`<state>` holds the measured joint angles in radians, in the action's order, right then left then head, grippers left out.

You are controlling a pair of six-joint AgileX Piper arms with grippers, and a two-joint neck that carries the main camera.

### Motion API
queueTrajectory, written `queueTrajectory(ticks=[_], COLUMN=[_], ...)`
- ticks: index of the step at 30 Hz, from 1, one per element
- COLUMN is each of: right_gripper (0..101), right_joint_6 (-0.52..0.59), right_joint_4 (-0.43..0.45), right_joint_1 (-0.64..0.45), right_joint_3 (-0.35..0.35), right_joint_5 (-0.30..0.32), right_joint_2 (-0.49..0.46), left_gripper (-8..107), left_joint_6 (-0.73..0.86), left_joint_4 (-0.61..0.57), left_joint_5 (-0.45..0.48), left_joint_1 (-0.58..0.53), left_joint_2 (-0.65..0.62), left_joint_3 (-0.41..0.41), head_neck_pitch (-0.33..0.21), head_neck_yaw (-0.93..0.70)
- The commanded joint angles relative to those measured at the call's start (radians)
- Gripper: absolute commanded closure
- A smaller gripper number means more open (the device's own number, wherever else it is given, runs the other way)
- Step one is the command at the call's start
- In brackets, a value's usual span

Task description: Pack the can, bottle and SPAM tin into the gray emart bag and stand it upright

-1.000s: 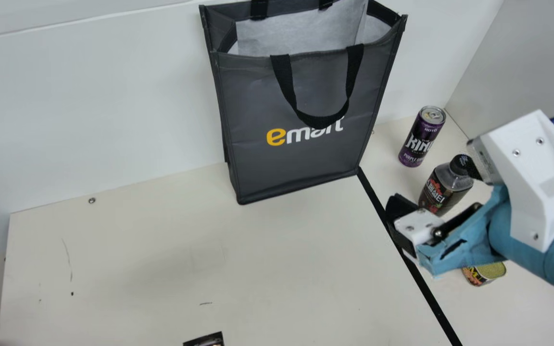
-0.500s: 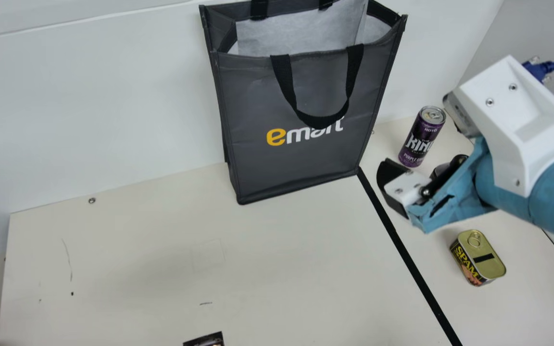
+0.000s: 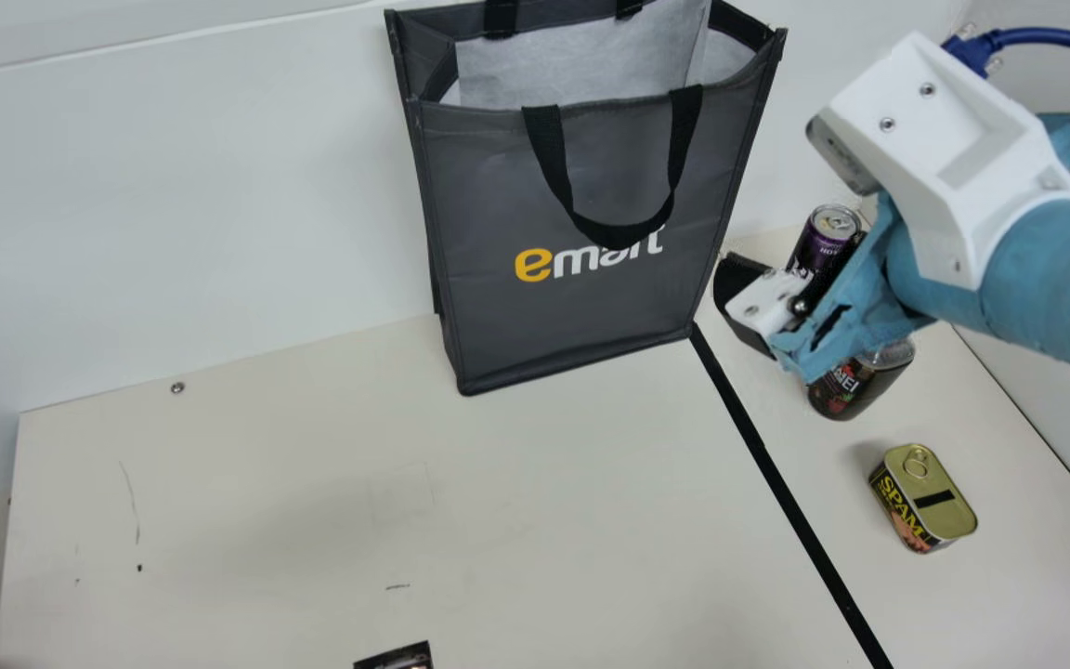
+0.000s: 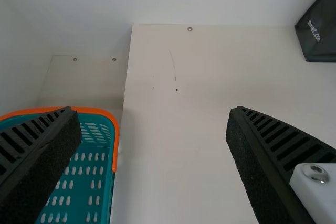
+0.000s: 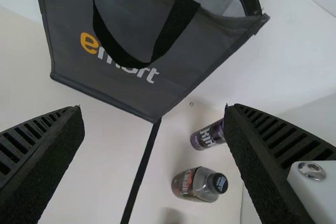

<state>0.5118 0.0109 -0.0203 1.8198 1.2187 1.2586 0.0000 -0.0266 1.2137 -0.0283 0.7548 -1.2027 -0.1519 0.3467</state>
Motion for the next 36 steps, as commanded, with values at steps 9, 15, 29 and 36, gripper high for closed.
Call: queueTrajectory(ticks=[9, 15, 29, 36], right_gripper=[6, 6, 6, 6], right_joint_6=[0.084, 0.123, 0.199, 0.239], right_joint_4=[-0.013, -0.023, -0.056, -0.060], right_joint_1=[0.011, 0.026, 0.033, 0.035], right_joint_3=[0.102, 0.165, 0.305, 0.377], right_joint_5=[0.001, 0.001, 0.001, 0.001], right_joint_2=[0.086, 0.140, 0.276, 0.356], left_gripper=[9, 9, 9, 9], left_joint_6=[0.000, 0.000, 0.000, 0.000], left_joint_4=[0.000, 0.000, 0.000, 0.000], left_joint_5=[0.000, 0.000, 0.000, 0.000], left_joint_1=[0.000, 0.000, 0.000, 0.000], left_joint_2=[0.000, 0.000, 0.000, 0.000], left_joint_3=[0.000, 0.000, 0.000, 0.000], head_neck_pitch=[-0.023, -0.023, -0.023, -0.023], head_neck_yaw=[0.002, 0.002, 0.002, 0.002])
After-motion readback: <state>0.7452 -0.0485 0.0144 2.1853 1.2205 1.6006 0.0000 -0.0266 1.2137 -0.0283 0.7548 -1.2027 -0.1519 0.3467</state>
